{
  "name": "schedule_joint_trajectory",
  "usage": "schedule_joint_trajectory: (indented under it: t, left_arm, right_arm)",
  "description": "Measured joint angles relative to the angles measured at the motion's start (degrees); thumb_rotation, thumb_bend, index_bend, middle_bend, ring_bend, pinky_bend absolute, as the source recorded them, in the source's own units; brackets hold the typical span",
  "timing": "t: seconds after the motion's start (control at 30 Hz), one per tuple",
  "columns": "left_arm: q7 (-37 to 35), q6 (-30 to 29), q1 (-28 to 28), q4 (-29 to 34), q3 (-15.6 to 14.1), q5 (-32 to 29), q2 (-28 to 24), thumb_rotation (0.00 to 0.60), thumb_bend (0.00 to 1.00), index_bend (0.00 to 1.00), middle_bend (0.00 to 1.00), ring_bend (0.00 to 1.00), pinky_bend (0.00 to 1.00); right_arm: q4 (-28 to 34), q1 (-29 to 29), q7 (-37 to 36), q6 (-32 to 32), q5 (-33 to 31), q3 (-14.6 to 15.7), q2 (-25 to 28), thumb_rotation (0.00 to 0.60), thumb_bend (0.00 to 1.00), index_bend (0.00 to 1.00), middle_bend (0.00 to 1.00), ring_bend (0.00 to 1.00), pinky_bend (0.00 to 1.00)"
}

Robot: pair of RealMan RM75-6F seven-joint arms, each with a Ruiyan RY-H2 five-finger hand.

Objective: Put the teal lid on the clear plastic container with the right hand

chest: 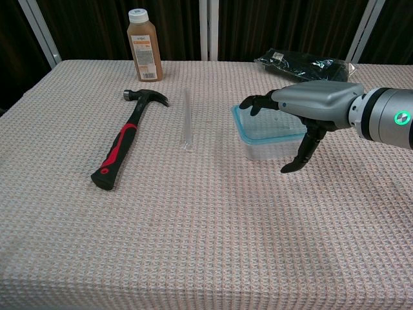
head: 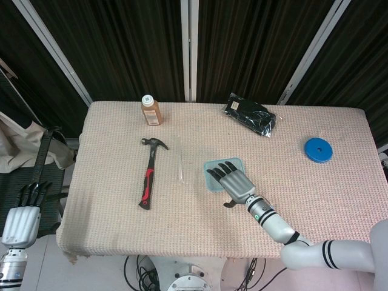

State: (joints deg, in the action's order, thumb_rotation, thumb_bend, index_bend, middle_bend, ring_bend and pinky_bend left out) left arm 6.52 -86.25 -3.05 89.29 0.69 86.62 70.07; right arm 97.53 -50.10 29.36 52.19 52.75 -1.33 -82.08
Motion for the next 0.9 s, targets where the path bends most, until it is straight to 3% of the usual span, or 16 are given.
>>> schedule_joint_trajectory:
  t: [0.5,0.7,0.9]
  left_arm:
    - [0.5,-0.4,0.2,0.5,-0.1,0.2,-0.1,0.6,0.0,0.08,0.07,0.0,0.0]
    - [0.7,-0.7,0.3,0.8,0.0,0.5,-0.4,0.6,0.0,0.08,0.07,0.0,0.0]
    - [0.9,-0.6,0.2,0.9,0.0,0.4,-0.2,0.6,0.0,0.08,0.07,0.0,0.0]
  right_arm:
    - [-1.8,1.3,-1.8,-0.4,1.9,0.0,-0.7,0.6,0.03,0.0,0.14,0.0,0.0]
    - [0.3,3.7,-3.9,3.1,7.5,0.2,1.3,0.6,0.03,0.0,0.14,0.0,0.0]
    - [2.9,8.6,-6.8,7.3,14.1,3.1,4.6,0.6,0.03,0.0,0.15,0.0,0.0]
